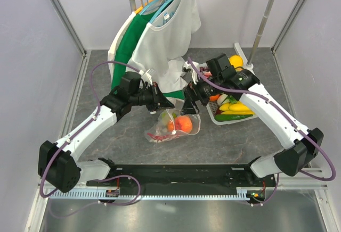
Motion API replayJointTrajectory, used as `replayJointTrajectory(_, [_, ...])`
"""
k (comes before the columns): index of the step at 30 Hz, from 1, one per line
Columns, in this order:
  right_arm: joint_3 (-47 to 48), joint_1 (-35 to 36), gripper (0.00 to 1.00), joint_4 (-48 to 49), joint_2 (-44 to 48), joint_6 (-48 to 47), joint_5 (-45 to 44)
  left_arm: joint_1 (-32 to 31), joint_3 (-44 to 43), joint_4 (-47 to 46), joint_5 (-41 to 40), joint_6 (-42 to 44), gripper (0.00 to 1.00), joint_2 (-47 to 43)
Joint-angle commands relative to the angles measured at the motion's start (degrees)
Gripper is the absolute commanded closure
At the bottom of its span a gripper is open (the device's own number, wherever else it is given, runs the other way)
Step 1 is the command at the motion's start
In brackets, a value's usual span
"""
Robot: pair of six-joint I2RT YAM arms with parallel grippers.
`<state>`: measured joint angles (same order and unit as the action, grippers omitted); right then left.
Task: Place the food in the zip-top bag and seal the zipper
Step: Place the fake fruit in the zipper food storage bag.
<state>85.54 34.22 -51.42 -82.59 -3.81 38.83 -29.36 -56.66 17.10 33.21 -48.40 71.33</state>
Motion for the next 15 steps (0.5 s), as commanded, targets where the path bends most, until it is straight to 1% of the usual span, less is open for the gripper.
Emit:
replayJointTrajectory(1, [5.86,-3.0,0.02,0.19,0.15,0.73,-3.24,0.27,-0.82,-1.55,0.63,-1.78,0.98,0.04])
replayJointTrajectory(3, [7.27,-8.44,0.02,-1.48,-0.99,0.65,-1.66,0.27,-0.99,-1.55,0.45,-1.61,0.98,-0.14])
replayJointTrajectory(4, [7.8,-10.73,0.02,-4.1,-1.43,-0.66,-1.13,0.27,-1.08,-1.63,0.45,-1.52,0.98,-0.31])
replayJointTrajectory(5, [9.46,-15.36,0.02,-5.69,-1.87,-1.97,-1.12,0.27,-1.08,-1.63,0.28,-1.35,0.98,-0.31])
replayJointTrajectory(6, [10.6,-17.41,0.02,-7.45,-3.01,-3.2,-2.6,0.27,-1.08,-1.55,0.27,-1.26,0.98,-0.4])
replayJointTrajectory(7, [11.75,-21.52,0.02,-11.12,-3.54,-6.61,-3.49,0.27,-0.99,-1.55,0.27,-1.17,0.98,-0.49])
replayJointTrajectory(8, [14.19,-23.47,0.02,-13.07,-4.07,-8.73,-3.93,0.27,-0.82,-1.46,0.27,-1.08,0.98,-0.66])
replayJointTrajectory(10, [15.88,-27.17,0.02,-17.81,-5.3,-12.51,-6.64,0.27,-0.64,-1.46,0.45,-1.08,0.98,-0.67])
replayJointTrajectory(11, [17.02,-30.84,0.02,-19.49,-5.74,-17.23,-7.18,0.27,-0.55,-1.55,0.45,-0.99,0.98,-0.84])
replayJointTrajectory(13, [17.12,-33.94,0.02,-22.22,-6.97,-21.22,-10.16,0.27,-0.47,-1.55,0.54,-0.99,0.98,-0.84])
replayJointTrajectory(14, [16.77,-38.39,0.02,-22.84,-7.41,-24.45,-10.79,0.27,-0.46,-1.46,0.54,-0.91,0.98,-0.84])
replayJointTrajectory(15, [16.59,-40.0,0.02,-23.37,-8.54,-25.44,-11.49,0.27,-0.46,-1.46,0.63,-0.99,0.98,-0.93])
